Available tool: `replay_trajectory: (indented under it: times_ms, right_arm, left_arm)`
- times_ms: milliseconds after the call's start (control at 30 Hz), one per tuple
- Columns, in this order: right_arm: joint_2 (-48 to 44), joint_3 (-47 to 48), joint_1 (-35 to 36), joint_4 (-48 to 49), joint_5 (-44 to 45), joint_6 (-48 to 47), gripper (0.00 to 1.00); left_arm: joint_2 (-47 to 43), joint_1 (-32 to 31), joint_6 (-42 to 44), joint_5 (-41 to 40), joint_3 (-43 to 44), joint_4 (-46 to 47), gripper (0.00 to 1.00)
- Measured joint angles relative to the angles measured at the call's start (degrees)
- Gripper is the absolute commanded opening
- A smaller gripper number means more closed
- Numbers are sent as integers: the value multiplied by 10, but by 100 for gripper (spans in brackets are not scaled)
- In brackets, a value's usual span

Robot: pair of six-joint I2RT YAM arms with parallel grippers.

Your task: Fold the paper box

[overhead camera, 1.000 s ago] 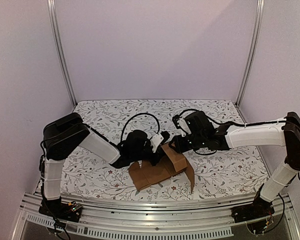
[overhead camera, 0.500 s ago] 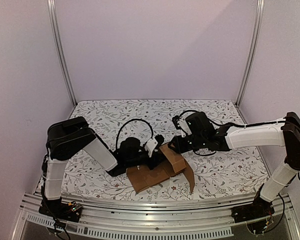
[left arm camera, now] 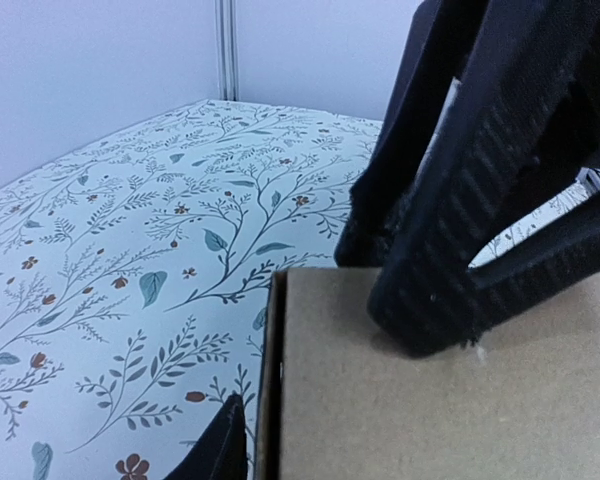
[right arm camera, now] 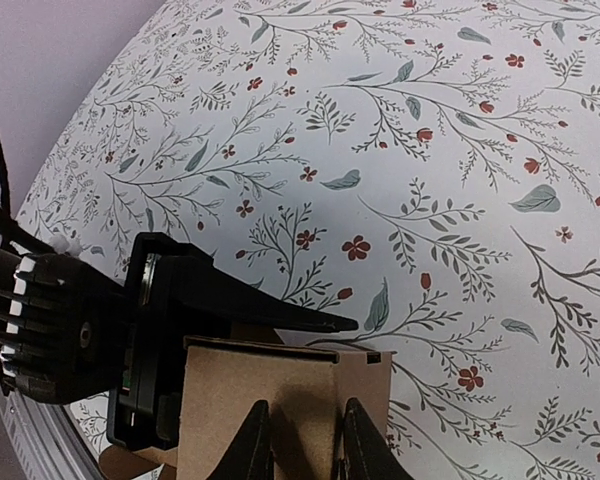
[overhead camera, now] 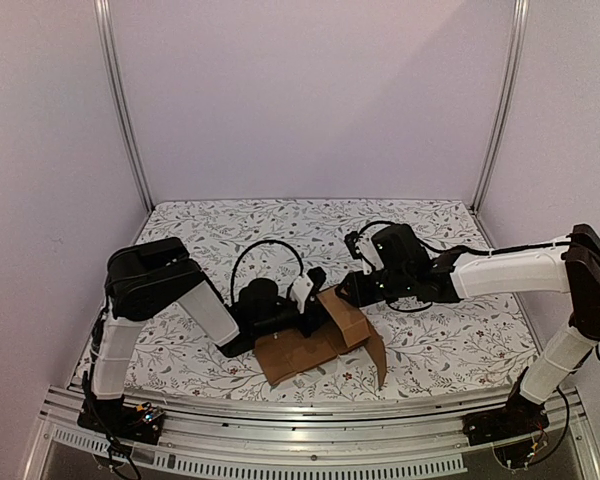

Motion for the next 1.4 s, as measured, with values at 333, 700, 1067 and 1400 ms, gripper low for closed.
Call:
replay_trajectory:
  times_ms: [333, 700, 1067, 1400]
  right_arm:
    - [0, -3, 0, 6, -3, 3, 22]
    - [2, -3, -1, 10, -12, 7, 22]
    - [2, -5, -1, 11, -14, 12, 24]
    - [1, -5, -1, 10, -14, 13, 24]
  left_arm:
    - [21, 0, -13, 0, 17, 14, 5]
    - [21, -1, -14, -6, 17, 13, 0]
    - [21, -2, -8, -22, 16, 14, 29]
    - [-10, -2, 3, -37, -29, 14, 35]
